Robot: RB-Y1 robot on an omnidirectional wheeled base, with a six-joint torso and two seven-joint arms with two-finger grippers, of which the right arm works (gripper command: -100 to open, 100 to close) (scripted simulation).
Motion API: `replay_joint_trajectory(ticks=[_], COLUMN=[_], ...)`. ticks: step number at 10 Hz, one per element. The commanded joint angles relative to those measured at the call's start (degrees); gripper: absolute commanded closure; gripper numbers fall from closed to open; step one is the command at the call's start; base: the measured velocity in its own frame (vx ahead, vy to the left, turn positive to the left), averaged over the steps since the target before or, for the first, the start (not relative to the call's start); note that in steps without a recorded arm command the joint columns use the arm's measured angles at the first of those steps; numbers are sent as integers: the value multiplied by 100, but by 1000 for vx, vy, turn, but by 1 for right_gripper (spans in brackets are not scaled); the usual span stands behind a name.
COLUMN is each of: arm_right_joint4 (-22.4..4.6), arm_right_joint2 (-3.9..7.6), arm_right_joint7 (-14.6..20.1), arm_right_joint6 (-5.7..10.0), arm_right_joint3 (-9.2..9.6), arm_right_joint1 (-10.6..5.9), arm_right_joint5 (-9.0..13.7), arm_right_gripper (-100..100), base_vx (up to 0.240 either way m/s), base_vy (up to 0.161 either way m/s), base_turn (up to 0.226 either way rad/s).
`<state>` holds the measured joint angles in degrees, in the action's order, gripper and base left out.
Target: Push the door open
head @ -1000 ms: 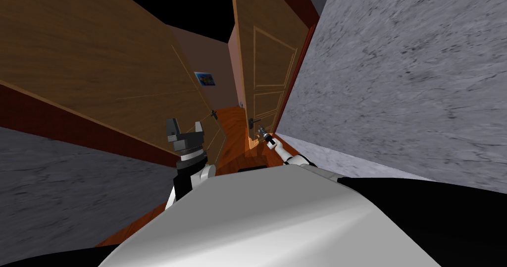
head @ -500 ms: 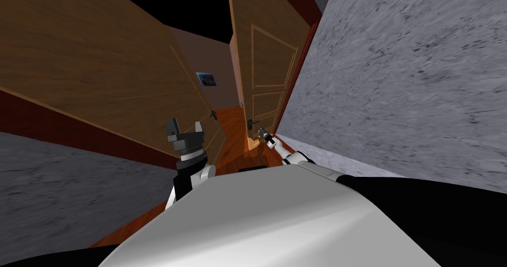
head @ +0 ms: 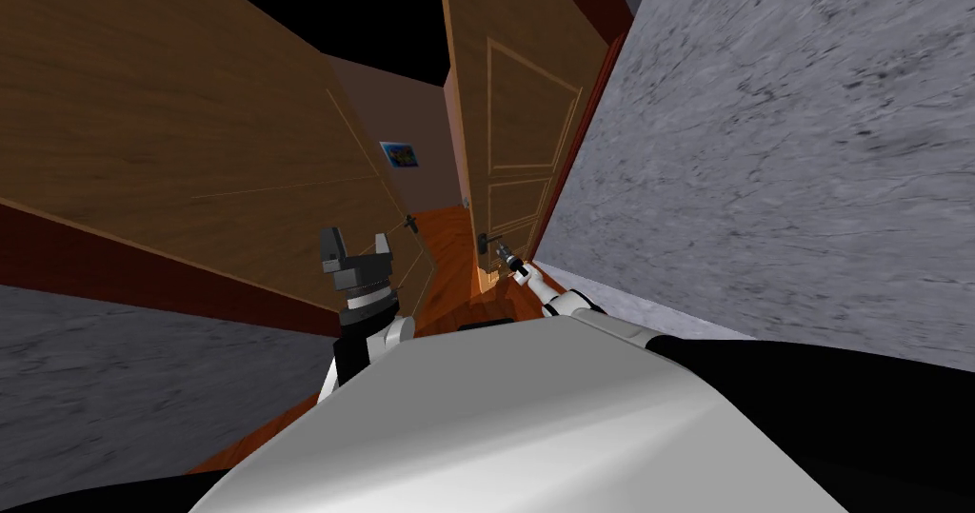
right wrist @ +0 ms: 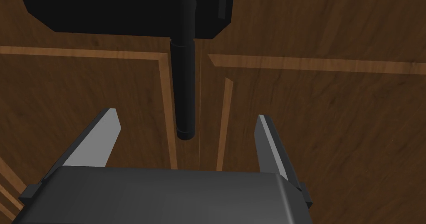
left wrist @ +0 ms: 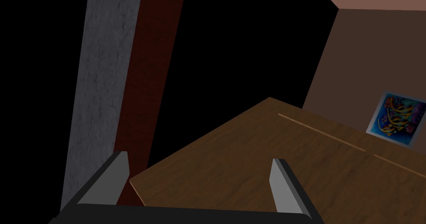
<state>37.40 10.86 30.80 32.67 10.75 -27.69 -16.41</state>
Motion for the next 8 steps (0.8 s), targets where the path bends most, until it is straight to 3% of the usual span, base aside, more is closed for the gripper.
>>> replay_joint_trajectory(ticks=[1, 6, 7, 8], arm_right_joint4=[-15, -47, -47, -47], arm_right_joint2=[-21, -60, -60, -60], arm_right_joint7=[-42, -118, -118, -118], arm_right_joint6=[-10, -27, -27, -27], arm_right_joint3=[-29, -85, -85, -85], arm_right_joint1=[-5, -13, -13, -13], arm_right_joint5=[19, 55, 55, 55], arm_right_gripper=[-100, -100, 100, 100], base_vx=[201, 168, -12, -25], base_vy=[69, 50, -2, -8], base_turn=[40, 28, -5, 8])
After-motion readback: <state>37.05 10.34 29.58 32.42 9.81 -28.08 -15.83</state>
